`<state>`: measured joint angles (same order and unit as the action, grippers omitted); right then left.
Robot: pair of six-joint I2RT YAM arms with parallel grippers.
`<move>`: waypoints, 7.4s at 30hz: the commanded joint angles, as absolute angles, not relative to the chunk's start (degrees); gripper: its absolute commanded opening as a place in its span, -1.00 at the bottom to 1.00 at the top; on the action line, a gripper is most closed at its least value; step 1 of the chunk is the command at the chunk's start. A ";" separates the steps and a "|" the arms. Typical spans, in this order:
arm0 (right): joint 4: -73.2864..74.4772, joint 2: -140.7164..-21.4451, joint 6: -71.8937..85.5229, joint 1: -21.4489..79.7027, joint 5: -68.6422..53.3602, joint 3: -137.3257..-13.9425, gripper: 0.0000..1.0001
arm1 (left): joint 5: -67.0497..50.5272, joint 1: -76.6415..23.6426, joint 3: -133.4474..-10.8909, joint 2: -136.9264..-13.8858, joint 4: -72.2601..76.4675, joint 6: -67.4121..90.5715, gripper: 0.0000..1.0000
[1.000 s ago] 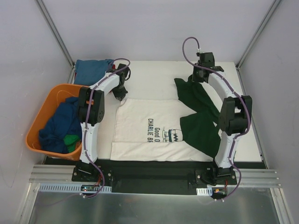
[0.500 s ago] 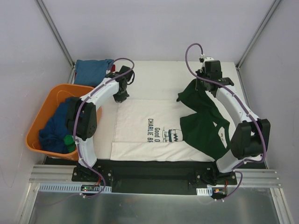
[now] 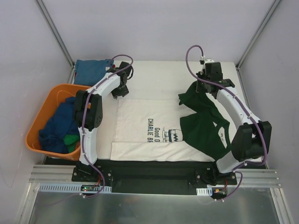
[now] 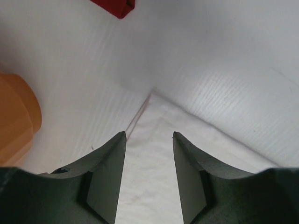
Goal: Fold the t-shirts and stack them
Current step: Grap the side of the flattened tshirt furthest away from the robot with both arms, then fold the other side of the tshirt into a rectangle, then rotate the tshirt 90 degrees
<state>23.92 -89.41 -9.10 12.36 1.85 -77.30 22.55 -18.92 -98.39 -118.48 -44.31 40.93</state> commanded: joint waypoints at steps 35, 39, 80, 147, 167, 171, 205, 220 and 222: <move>28.48 -82.28 -7.65 12.48 3.43 -74.28 -0.99 | 13.18 -17.05 -80.89 -105.92 -36.04 41.48 -1.00; 30.23 -76.65 -6.77 12.74 5.27 -69.45 -0.99 | 13.45 -18.19 -73.84 -97.50 -33.67 41.40 -1.00; 68.03 -57.30 1.93 12.74 11.78 -60.47 -0.85 | 15.29 -22.85 -50.45 -74.00 -32.17 42.80 -1.00; 65.23 -43.16 31.24 3.96 11.79 -42.01 0.93 | 4.31 -32.08 -51.59 -90.00 -26.37 39.55 0.99; 39.13 -95.35 21.44 3.87 -1.39 -61.08 0.93 | 3.25 -29.71 -49.22 -90.79 -26.37 43.06 0.99; 36.48 -103.94 22.59 3.87 -6.74 -65.73 0.93 | 3.25 -29.44 -49.13 -90.88 -26.37 43.59 0.99; 56.42 -122.17 -4.84 15.90 17.30 -112.33 0.93 | -5.89 -36.39 -47.19 -69.87 -31.20 44.21 0.99; 58.97 -129.02 3.25 16.09 23.99 -112.94 0.93 | -5.98 -36.39 -46.15 -83.23 -28.04 41.13 0.98; 58.63 -129.37 2.20 16.08 22.86 -113.38 0.93 | -5.01 -36.39 -44.31 -83.14 -27.77 41.75 0.98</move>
<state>56.75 -128.38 1.54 16.38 21.71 -110.98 -5.85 -36.18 -47.03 -83.31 -28.10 41.98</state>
